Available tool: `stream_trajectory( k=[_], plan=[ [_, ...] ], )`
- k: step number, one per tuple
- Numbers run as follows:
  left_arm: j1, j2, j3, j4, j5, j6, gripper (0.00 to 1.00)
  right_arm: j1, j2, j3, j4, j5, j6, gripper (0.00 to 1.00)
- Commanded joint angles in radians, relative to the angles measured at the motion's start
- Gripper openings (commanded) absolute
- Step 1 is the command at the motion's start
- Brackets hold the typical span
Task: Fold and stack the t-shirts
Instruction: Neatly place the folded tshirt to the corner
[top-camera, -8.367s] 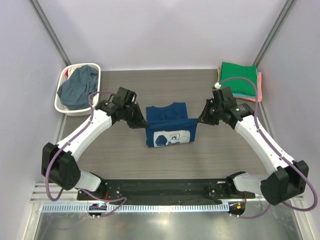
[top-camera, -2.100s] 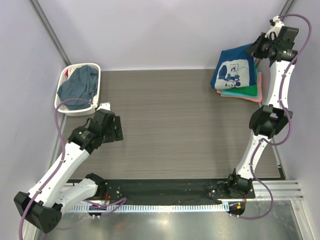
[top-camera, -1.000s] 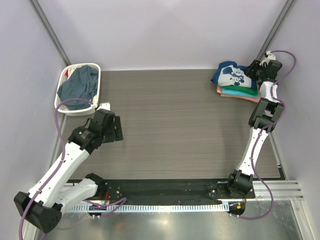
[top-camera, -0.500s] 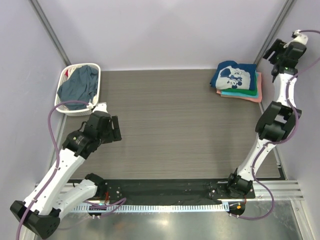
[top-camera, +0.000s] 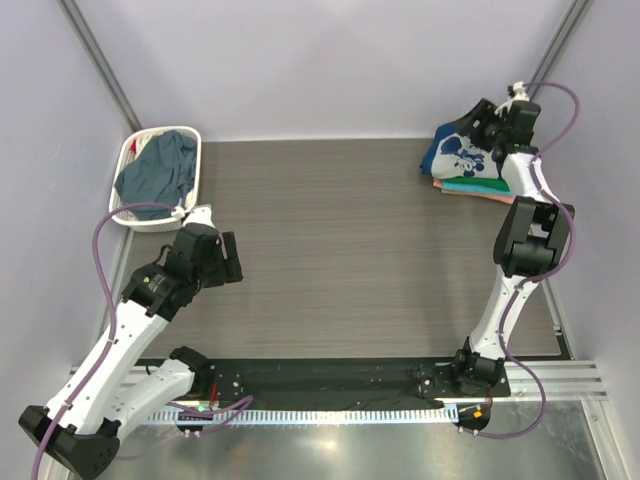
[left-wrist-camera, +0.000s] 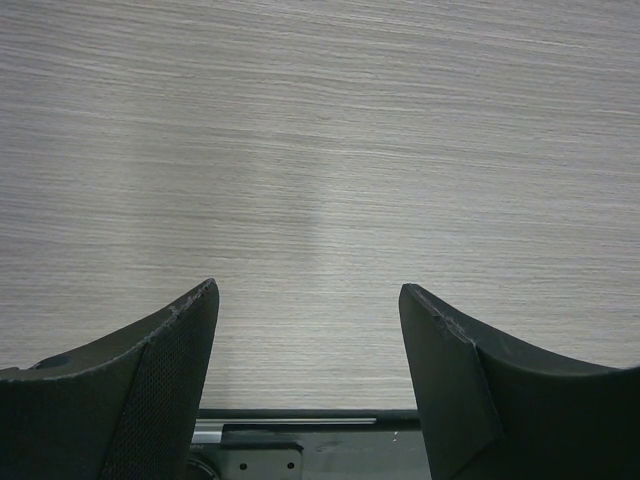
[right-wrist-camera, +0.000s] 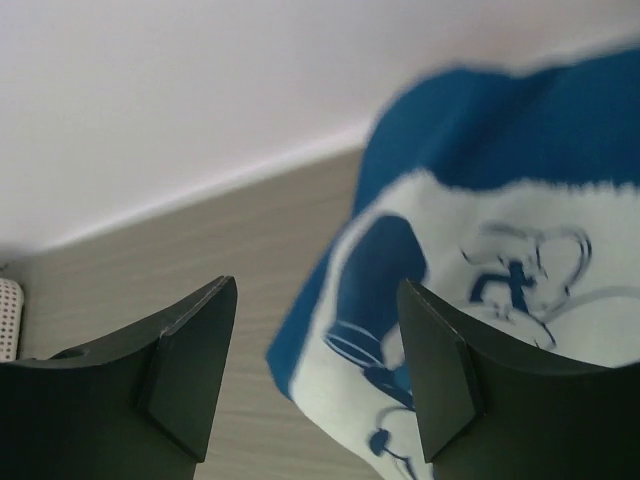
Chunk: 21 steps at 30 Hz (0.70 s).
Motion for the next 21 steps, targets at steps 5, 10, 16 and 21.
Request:
stream_trajectory(
  k=[5, 10, 16, 21],
  plan=[
    [0.003, -0.014, -0.005, 0.040, 0.005, 0.009, 0.74, -0.120, -0.037, -0.238, 0.119, 0.067, 0.121, 0.71],
    [0.005, -0.010, -0.005, 0.040, 0.011, 0.011, 0.74, -0.227, -0.042, -0.362, 0.180, 0.060, 0.158, 0.71],
    [0.003, -0.008, -0.005, 0.040, 0.009, 0.011, 0.74, -0.229, -0.017, -0.295, 0.251, -0.088, 0.237, 0.72],
    [0.005, -0.016, -0.005, 0.040, 0.002, 0.009, 0.74, -0.180, -0.002, -0.136, 0.251, -0.232, 0.314, 0.83]
  ],
)
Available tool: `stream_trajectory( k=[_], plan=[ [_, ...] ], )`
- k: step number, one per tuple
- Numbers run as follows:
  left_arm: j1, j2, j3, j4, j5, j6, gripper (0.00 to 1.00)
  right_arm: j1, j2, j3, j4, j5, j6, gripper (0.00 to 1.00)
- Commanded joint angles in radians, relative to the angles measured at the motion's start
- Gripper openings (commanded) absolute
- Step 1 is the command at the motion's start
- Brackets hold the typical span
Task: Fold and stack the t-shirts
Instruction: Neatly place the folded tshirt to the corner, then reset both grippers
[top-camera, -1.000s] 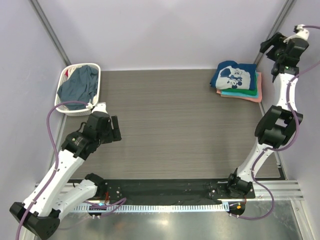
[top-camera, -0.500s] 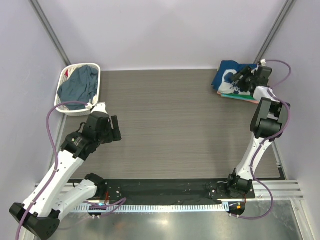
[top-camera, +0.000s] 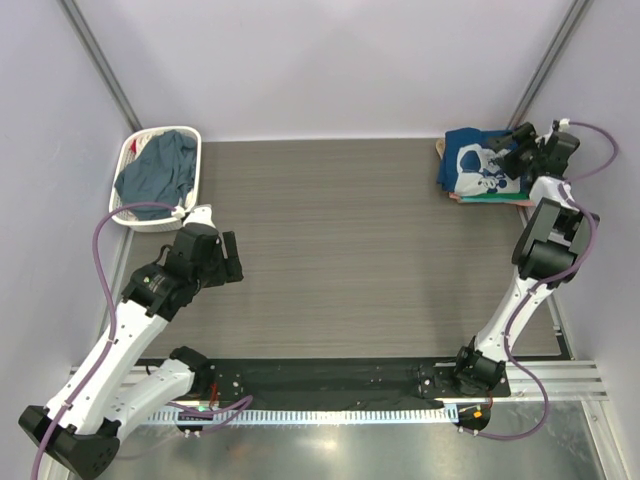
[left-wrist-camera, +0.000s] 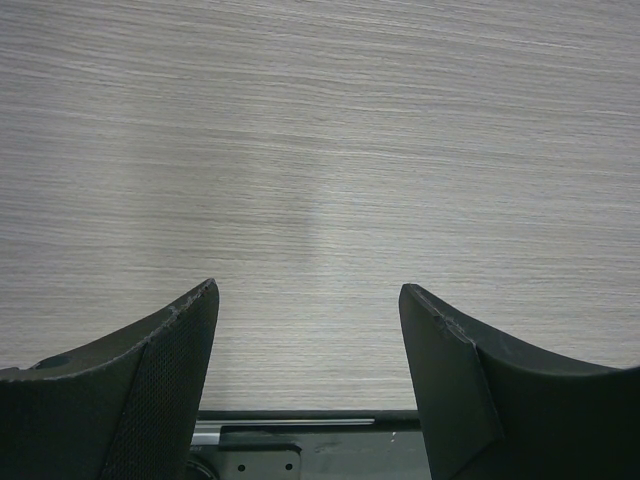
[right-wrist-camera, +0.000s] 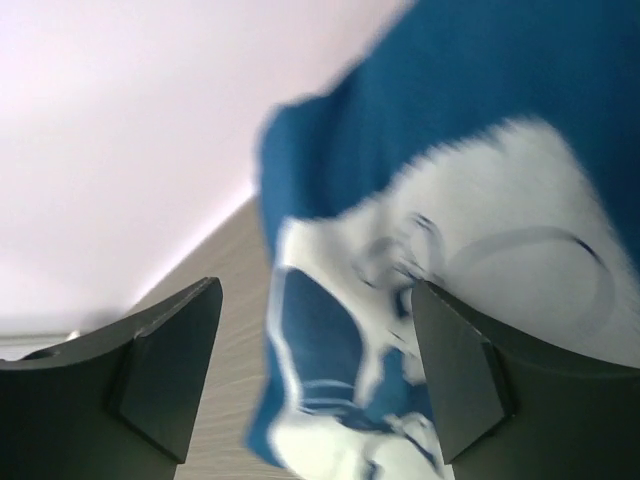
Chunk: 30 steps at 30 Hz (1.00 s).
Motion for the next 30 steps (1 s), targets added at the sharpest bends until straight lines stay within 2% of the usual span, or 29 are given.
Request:
stream_trajectory(
  k=[1, 7, 11, 13, 16, 17, 19, 20, 22, 23, 24, 29, 30],
  plan=[
    [0.005, -0.015, -0.004, 0.033, -0.002, 0.009, 0.74, 0.029, -0.017, 0.145, 0.057, -0.107, 0.066, 0.83],
    [0.005, -0.024, -0.004, 0.031, -0.012, 0.008, 0.74, 0.064, -0.148, 0.245, 0.080, -0.127, 0.166, 0.87],
    [0.005, -0.026, -0.003, 0.028, -0.012, 0.009, 0.74, 0.113, -0.289, 0.140, 0.061, -0.084, 0.194, 0.88],
    [0.005, -0.027, -0.001, 0.030, -0.012, 0.009, 0.77, 0.219, -0.388, 0.092, -0.030, -0.046, 0.085, 0.90],
    [0.005, -0.039, -0.001, 0.028, -0.016, 0.009, 0.82, 0.435, -0.537, -0.041, -0.179, 0.098, -0.109, 0.91],
    [0.003, -0.049, -0.001, 0.028, -0.018, 0.011, 0.85, 0.495, -0.572, -0.144, -0.190, 0.128, -0.133, 0.91],
    [0.005, -0.058, -0.004, 0.031, -0.024, 0.012, 0.98, 0.590, -0.644, -0.258, -0.174, 0.174, -0.164, 0.91],
    [0.003, -0.069, -0.006, 0.033, -0.024, 0.014, 1.00, 0.664, -0.706, -0.384, -0.161, 0.195, -0.165, 0.91],
    [0.005, -0.076, -0.006, 0.036, -0.026, 0.015, 1.00, 0.733, -0.770, -0.527, -0.042, 0.215, -0.130, 0.92],
    [0.005, -0.081, -0.006, 0.038, -0.030, 0.015, 1.00, 0.785, -0.812, -0.665, -0.001, 0.217, -0.062, 0.93],
    [0.005, -0.090, -0.007, 0.039, -0.036, 0.014, 1.00, 0.807, -0.824, -0.727, 0.086, 0.199, -0.035, 0.93],
    [0.005, -0.127, -0.011, 0.025, -0.128, -0.017, 1.00, 0.934, -0.832, -1.012, 0.234, 0.166, 0.081, 0.93],
    [0.005, -0.136, -0.014, 0.025, -0.153, -0.023, 1.00, 0.969, -0.841, -1.048, 0.317, 0.171, 0.112, 0.93]
  ],
)
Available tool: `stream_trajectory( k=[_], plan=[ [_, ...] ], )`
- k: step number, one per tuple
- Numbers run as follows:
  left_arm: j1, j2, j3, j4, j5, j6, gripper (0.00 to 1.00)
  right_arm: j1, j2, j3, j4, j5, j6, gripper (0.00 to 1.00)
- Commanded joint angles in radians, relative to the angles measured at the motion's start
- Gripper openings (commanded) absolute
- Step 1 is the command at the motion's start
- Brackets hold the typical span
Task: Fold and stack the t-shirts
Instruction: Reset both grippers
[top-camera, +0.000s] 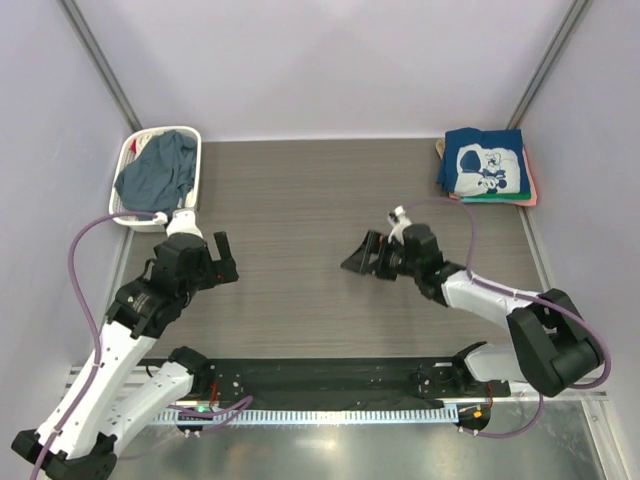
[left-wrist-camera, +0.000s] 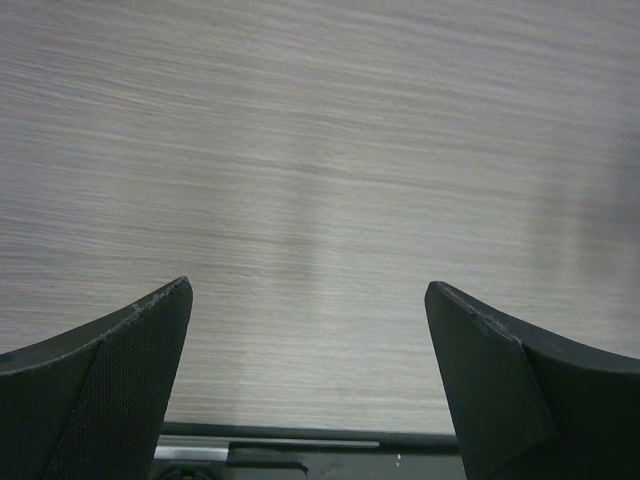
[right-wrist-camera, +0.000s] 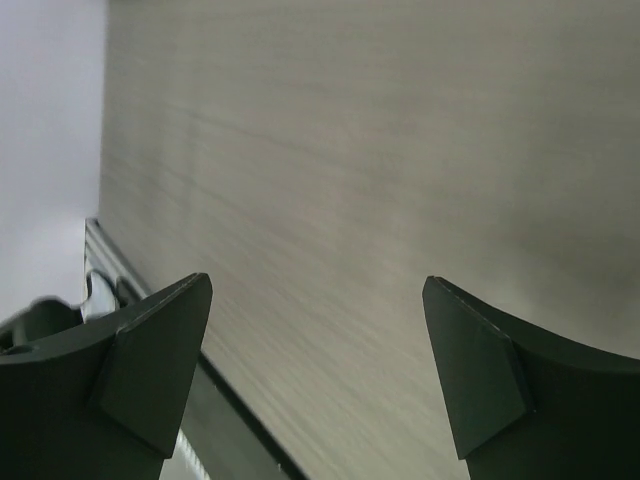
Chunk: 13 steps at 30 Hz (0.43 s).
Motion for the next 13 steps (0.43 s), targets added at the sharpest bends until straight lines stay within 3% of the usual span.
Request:
stream_trajectory(
  k=[1, 8, 13],
  plan=[
    [0.003, -0.046, -0.018, 0.038, -0.096, -0.019, 1.00, 0.086, -0.037, -0.113, 0.285, 0.022, 0.097, 0.94],
    [0.005, -0.149, -0.094, 0.115, -0.165, -0.010, 1.00, 0.128, 0.037, -0.222, 0.358, 0.036, 0.076, 0.94],
    [0.005, -0.142, -0.092, 0.107, -0.199, -0.024, 1.00, 0.131, 0.058, -0.242, 0.427, 0.014, 0.068, 0.96]
  ],
)
